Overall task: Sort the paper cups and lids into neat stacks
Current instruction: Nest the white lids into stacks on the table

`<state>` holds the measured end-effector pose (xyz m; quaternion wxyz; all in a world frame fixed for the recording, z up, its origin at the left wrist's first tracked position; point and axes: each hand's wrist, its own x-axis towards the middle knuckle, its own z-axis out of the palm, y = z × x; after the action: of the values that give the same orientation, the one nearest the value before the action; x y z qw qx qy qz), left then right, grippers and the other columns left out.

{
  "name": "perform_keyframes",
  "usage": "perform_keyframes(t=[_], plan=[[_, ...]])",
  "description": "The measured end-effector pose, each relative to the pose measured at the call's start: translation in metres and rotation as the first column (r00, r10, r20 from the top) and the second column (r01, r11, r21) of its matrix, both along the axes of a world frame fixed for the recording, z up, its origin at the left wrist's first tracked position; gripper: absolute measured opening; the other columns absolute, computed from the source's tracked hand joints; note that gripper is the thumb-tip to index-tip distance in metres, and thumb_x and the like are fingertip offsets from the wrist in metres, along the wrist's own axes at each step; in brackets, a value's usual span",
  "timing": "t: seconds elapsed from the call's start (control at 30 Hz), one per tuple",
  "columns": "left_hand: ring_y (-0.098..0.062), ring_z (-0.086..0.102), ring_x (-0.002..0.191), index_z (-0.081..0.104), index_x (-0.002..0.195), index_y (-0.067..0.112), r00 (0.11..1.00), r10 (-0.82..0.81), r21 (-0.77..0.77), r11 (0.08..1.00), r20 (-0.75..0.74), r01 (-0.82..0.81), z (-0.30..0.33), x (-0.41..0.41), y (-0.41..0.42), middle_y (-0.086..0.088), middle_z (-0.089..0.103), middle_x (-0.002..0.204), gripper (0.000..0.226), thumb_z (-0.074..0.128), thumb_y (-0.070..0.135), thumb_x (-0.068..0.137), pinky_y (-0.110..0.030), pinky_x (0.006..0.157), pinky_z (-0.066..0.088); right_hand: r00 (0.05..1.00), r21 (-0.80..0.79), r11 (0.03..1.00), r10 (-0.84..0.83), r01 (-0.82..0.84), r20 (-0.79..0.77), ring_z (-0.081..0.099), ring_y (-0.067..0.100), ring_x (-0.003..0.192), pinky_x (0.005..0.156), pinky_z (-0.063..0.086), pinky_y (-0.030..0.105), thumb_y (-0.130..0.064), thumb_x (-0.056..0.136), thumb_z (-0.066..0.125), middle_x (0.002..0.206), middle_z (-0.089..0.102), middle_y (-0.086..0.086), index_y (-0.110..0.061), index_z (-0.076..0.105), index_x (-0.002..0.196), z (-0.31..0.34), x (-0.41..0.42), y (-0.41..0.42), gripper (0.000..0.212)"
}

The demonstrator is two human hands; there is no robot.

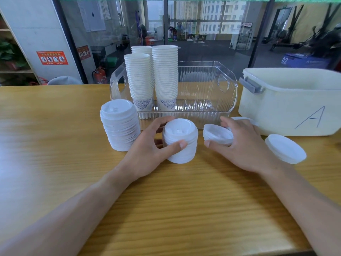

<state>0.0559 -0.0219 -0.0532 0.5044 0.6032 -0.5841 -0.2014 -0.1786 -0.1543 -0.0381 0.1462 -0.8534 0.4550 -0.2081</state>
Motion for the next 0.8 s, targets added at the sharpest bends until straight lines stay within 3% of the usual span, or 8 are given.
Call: perform_keyframes(t=[0.1, 0.23, 0.4, 0.53, 0.63, 0.8], plan=[[0.0, 0.054, 0.131, 0.053, 0.137, 0.04, 1.0, -0.002, -0.001, 1.0, -0.002, 0.002, 0.001, -0.001, 0.001, 0.024, 0.063, 0.131, 0.071, 0.078, 0.063, 0.074, -0.036, 0.102, 0.055, 1.0, 0.008, 1.0, -0.001, 0.001, 0.012, 0.025, 0.019, 0.145, 0.116, 0.022, 0.038, -0.071, 0.082, 0.066, 0.148, 0.049, -0.009, -0.034, 0.033, 0.156, -0.001, 0.003, 0.001, 0.089], [0.002, 0.054, 0.13, 0.053, 0.137, 0.039, 1.0, -0.002, -0.003, 1.0, 0.0, 0.002, 0.002, -0.002, 0.001, 0.025, 0.063, 0.13, 0.072, 0.077, 0.064, 0.073, -0.03, 0.1, 0.055, 0.994, 0.012, 0.998, 0.058, -0.06, 0.096, 0.028, 0.01, 0.133, 0.105, 0.018, 0.028, -0.07, 0.065, 0.081, 0.128, 0.049, -0.021, -0.035, 0.041, 0.151, 0.0, 0.002, 0.003, 0.101], [0.004, 0.055, 0.128, 0.053, 0.138, 0.038, 1.0, 0.006, -0.011, 1.0, -0.002, -0.006, 0.002, -0.002, 0.0, 0.024, 0.063, 0.13, 0.077, 0.076, 0.066, 0.071, -0.024, 0.097, 0.053, 0.976, 0.032, 0.993, 0.109, -0.117, 0.187, 0.032, 0.006, 0.126, 0.107, 0.026, 0.031, -0.079, 0.045, 0.081, 0.122, 0.046, -0.021, -0.042, 0.046, 0.146, 0.001, 0.002, 0.005, 0.112], [0.003, 0.055, 0.128, 0.052, 0.14, 0.034, 1.0, -0.001, -0.017, 1.0, -0.006, 0.001, 0.002, -0.002, 0.0, 0.021, 0.063, 0.131, 0.079, 0.076, 0.065, 0.071, -0.022, 0.095, 0.054, 0.98, 0.081, 0.988, 0.119, -0.133, 0.156, 0.038, 0.009, 0.124, 0.107, 0.034, 0.033, -0.094, 0.041, 0.074, 0.119, 0.043, -0.026, -0.046, 0.047, 0.145, 0.0, 0.001, 0.006, 0.118], [0.003, 0.055, 0.129, 0.052, 0.141, 0.034, 1.0, -0.002, -0.013, 1.0, -0.003, 0.002, 0.002, -0.001, 0.0, 0.021, 0.063, 0.132, 0.08, 0.076, 0.065, 0.071, -0.022, 0.096, 0.054, 0.985, 0.076, 0.985, 0.147, -0.154, 0.096, 0.033, 0.007, 0.127, 0.104, 0.027, 0.029, -0.1, 0.045, 0.062, 0.125, 0.044, -0.027, -0.044, 0.048, 0.146, 0.001, 0.001, 0.009, 0.117], [0.003, 0.055, 0.129, 0.052, 0.141, 0.035, 1.0, 0.004, -0.007, 1.0, 0.002, -0.004, 0.002, -0.001, 0.001, 0.022, 0.063, 0.132, 0.08, 0.076, 0.065, 0.071, -0.027, 0.099, 0.054, 0.989, 0.079, 0.986, 0.146, -0.149, 0.039, 0.024, 0.005, 0.131, 0.105, 0.023, 0.03, -0.086, 0.06, 0.063, 0.135, 0.044, -0.027, -0.039, 0.042, 0.152, 0.005, 0.004, 0.017, 0.105]])
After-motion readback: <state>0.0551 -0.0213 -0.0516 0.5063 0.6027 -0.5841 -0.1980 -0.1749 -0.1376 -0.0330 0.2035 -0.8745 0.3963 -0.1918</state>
